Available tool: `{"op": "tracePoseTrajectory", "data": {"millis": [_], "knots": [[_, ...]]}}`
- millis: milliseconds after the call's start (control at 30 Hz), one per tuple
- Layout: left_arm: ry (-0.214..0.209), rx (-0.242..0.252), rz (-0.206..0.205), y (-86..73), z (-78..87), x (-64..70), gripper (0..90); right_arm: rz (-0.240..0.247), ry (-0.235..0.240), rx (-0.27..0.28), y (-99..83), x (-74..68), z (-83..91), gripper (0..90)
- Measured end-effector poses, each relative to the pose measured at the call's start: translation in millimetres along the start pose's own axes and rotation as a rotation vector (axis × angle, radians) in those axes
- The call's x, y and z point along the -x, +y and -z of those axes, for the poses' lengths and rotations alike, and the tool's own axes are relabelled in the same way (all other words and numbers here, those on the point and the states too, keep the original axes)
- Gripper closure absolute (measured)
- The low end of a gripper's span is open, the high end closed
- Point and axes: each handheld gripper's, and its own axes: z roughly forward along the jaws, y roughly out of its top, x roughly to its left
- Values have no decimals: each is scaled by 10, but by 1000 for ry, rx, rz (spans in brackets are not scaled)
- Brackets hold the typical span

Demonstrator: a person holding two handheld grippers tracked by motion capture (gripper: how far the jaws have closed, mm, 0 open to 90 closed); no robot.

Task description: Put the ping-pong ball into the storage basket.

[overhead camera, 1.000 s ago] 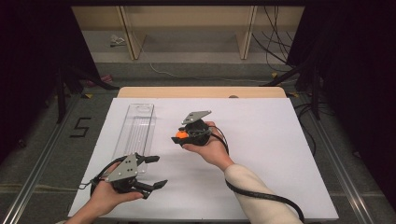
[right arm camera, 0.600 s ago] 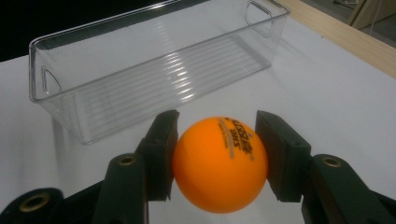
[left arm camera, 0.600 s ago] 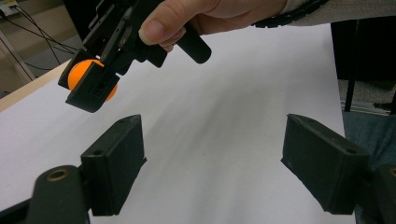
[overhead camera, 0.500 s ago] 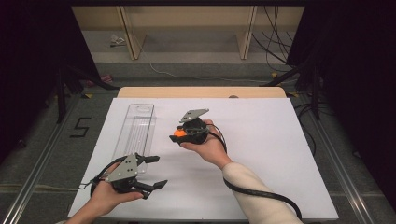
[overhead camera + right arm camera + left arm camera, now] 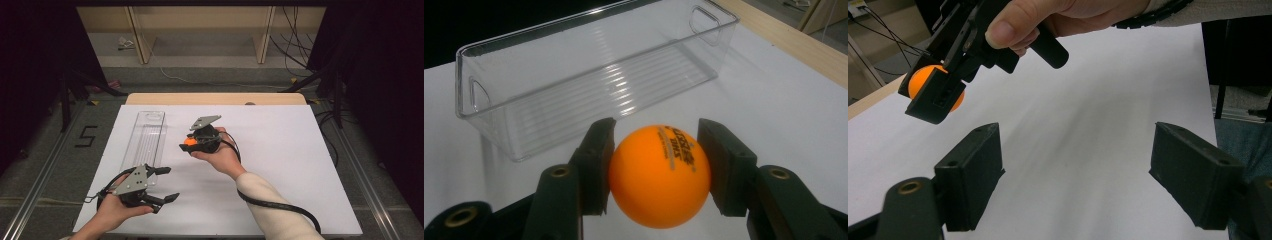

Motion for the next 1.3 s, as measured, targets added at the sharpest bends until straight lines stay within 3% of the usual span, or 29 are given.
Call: {"op": "tracePoseTrajectory", "data": {"millis": [1300], "knots": [[-6, -1, -1, -2, -5, 1, 201, 17, 24, -21, 114, -57, -204, 513]]}}
